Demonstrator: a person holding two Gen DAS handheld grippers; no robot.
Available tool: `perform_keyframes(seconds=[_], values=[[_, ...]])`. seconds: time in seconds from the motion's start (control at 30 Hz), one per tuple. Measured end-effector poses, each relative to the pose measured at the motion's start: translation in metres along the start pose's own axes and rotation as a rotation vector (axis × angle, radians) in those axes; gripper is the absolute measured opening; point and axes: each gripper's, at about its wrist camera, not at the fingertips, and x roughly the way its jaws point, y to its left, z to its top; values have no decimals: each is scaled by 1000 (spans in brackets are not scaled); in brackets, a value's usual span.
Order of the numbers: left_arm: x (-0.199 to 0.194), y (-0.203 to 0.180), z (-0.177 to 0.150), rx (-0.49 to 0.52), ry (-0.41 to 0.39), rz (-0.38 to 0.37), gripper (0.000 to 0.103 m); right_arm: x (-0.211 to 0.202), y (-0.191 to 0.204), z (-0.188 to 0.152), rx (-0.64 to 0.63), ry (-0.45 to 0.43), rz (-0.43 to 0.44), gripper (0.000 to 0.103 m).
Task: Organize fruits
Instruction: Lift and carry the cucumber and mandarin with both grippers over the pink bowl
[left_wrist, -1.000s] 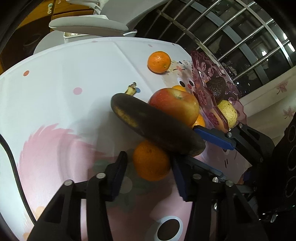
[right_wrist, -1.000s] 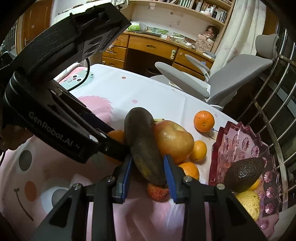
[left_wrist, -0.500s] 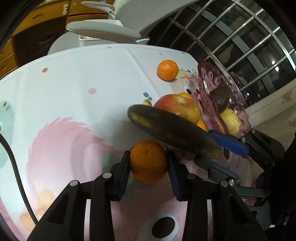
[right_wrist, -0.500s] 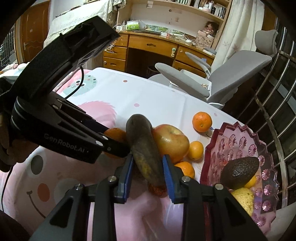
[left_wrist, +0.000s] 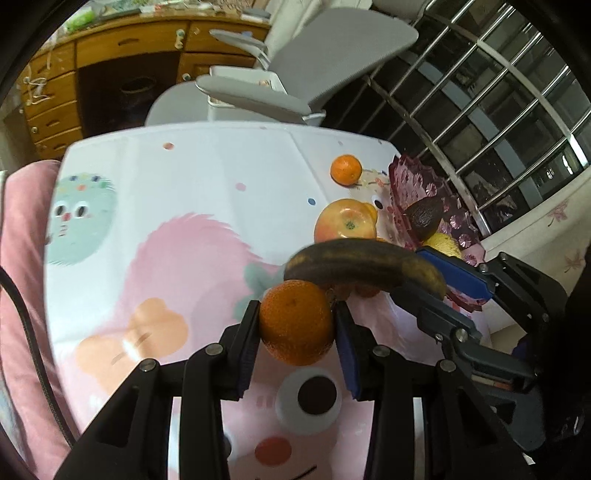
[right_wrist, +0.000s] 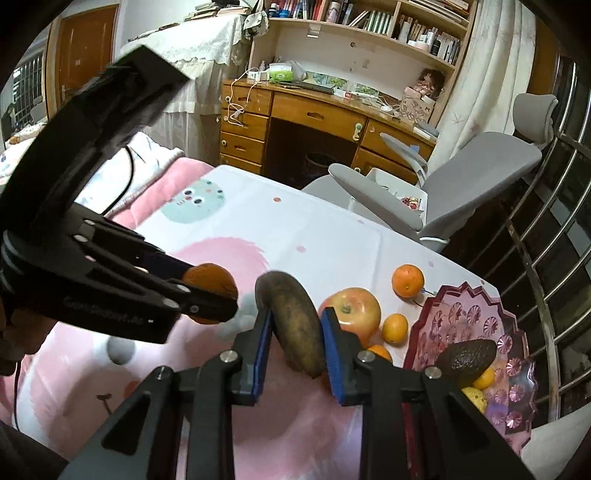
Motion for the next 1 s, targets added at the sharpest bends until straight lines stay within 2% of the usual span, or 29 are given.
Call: perform_keyframes(seconds=[0.27, 0.5, 0.73, 1.0], values=[[-47, -4, -15, -8, -58, 35, 37, -28, 6, 3, 65, -2, 12, 26], [-78, -18, -27, 6, -89, 32, 37, -58, -1, -2, 148, -10, 15, 25], [-92, -47, -25, 52, -103, 10, 37, -100, -24, -9, 249, -24, 23, 25], [-90, -98, -2, 109, -152, -18, 37, -135, -74, -22, 348, -35, 11, 25]])
